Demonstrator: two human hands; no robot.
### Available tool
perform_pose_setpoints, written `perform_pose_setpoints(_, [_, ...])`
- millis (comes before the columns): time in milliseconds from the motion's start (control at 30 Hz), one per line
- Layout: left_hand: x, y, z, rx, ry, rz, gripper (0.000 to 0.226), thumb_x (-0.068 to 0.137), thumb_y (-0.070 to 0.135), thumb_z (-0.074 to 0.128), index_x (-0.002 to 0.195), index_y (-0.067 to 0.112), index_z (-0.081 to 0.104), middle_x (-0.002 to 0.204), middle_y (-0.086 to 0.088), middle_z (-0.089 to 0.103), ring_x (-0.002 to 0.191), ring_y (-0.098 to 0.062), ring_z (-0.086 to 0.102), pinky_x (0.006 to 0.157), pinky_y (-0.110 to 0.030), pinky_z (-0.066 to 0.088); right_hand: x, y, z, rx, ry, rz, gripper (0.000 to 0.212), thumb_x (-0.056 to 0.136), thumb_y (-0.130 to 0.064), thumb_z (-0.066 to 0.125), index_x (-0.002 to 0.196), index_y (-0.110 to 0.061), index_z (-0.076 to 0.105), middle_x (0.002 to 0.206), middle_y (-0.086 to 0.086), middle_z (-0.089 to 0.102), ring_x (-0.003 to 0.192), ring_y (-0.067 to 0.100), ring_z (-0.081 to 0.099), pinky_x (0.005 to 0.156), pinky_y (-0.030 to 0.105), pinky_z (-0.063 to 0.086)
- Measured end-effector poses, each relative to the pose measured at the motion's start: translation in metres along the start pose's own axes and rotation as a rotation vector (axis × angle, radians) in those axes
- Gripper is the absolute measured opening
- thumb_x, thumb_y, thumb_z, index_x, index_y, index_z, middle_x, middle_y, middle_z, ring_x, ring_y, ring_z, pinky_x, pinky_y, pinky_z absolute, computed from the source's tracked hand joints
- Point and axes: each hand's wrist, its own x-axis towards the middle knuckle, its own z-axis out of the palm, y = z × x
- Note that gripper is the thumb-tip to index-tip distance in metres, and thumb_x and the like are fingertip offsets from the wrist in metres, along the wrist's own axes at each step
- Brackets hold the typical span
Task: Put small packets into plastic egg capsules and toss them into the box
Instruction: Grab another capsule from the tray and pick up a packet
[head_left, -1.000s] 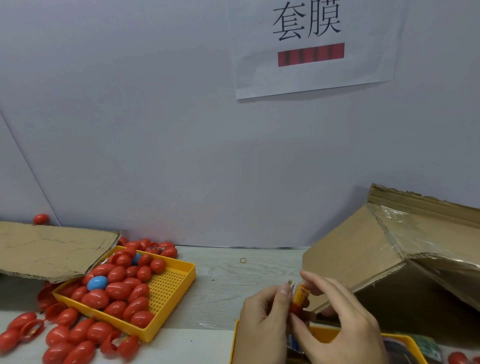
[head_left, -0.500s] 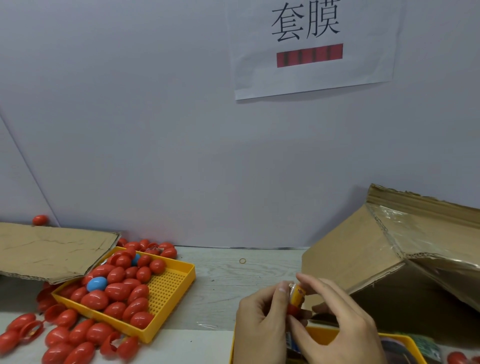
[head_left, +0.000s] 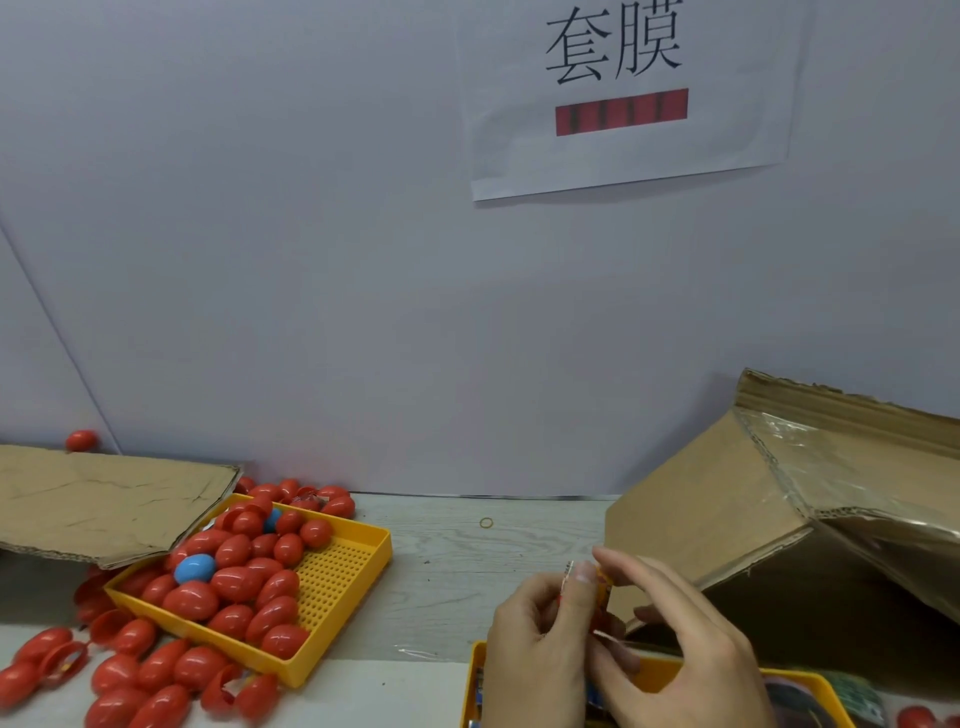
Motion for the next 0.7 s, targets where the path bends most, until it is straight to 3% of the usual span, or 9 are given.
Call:
perform_pose_setpoints(100, [0.0005, -0.0009, -0.003, 0.055, -0.03, -0.019, 0.031, 0.096, 0.034, 0.057, 0.084, 0.009, 0.071, 0.069, -0.015, 0.072, 0.059, -0.027, 0.068, 0.052, -0.025, 0.047, -0.0001, -0.0005, 0.0002, -0.003, -0.003, 0.015, 0.066, 0.054, -0.008, 0.089, 0.109, -0.035, 0.066, 0.098, -0.026, 0.064, 0.101, -0.012, 0.054, 0.069, 0.008, 0.049])
perform_pose_setpoints(233, [0.0007, -0.0021, -0.0032, 0.091, -0.047, -0.03, 0.025, 0.095, 0.032, 0.059, 0.088, 0.012, 0.073, 0.072, -0.014, 0.074, 0.07, -0.031, 0.071, 0.062, -0.032, 0.055, 0.0019, 0.0007, -0.0011, -0.014, -0.002, 0.031, 0.066, 0.053, -0.004, 0.089, 0.109, -0.031, 0.067, 0.099, -0.026, 0.062, 0.104, -0.011, 0.053, 0.066, 0.004, 0.048])
perform_pose_setpoints(333, [-0.0003, -0.0021, -0.0027, 0.077, -0.034, -0.016, 0.022, 0.094, 0.029, 0.061, 0.088, 0.012, 0.073, 0.073, -0.015, 0.074, 0.076, -0.039, 0.072, 0.068, -0.038, 0.056, 0.0025, 0.0002, -0.001, 0.0, 0.011, 0.028, 0.065, 0.053, -0.002, 0.089, 0.109, -0.03, 0.068, 0.1, -0.024, 0.063, 0.103, -0.01, 0.054, 0.076, 0.007, 0.049])
perform_pose_setpoints(500, [0.0007, -0.001, -0.0028, 0.066, -0.02, -0.026, 0.023, 0.096, 0.027, 0.059, 0.087, 0.011, 0.073, 0.073, -0.012, 0.074, 0.07, -0.026, 0.073, 0.072, -0.042, 0.059, 0.0024, -0.0036, -0.0034, 0.013, -0.012, 0.035, 0.063, 0.051, -0.001, 0.089, 0.107, -0.026, 0.07, 0.098, -0.024, 0.064, 0.103, -0.012, 0.053, 0.077, 0.003, 0.046])
perform_pose_setpoints(700, [0.0006, -0.0008, -0.0018, 0.036, -0.046, -0.012, 0.026, 0.097, 0.025, 0.056, 0.086, 0.009, 0.073, 0.068, -0.012, 0.072, 0.061, -0.023, 0.069, 0.065, -0.037, 0.055, 0.0004, -0.0065, -0.0026, -0.022, 0.008, 0.04, 0.062, 0.05, -0.002, 0.089, 0.103, -0.029, 0.071, 0.093, -0.024, 0.065, 0.096, -0.01, 0.056, 0.072, 0.004, 0.046])
